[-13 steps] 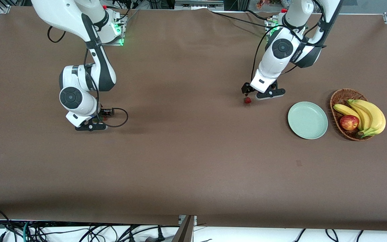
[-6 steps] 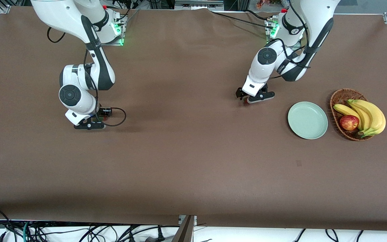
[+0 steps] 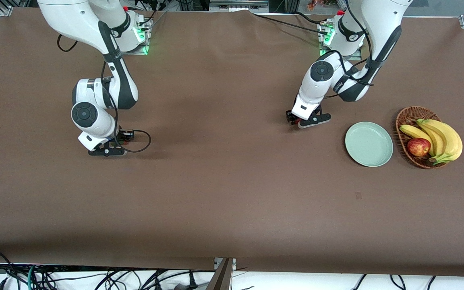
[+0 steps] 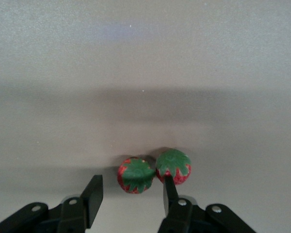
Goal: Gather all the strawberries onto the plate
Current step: 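Carry the strawberry toward the plate while the right gripper grasps another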
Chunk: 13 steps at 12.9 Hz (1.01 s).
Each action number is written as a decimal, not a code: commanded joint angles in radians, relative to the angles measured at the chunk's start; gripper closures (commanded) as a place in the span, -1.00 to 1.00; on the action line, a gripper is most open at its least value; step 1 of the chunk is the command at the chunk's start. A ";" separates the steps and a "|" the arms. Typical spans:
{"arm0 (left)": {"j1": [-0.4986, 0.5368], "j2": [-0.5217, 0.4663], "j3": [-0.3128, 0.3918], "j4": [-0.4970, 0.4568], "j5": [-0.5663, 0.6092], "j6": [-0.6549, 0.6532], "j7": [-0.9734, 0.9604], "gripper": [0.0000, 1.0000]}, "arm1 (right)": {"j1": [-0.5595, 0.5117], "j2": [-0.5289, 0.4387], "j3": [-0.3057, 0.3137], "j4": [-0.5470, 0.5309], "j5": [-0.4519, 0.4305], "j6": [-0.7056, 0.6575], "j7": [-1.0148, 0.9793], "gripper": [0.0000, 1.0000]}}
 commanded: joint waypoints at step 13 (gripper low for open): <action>0.005 -0.048 0.208 0.464 -0.453 -0.627 0.614 0.73 | 0.006 -0.001 0.018 0.140 0.111 -0.159 -0.022 0.69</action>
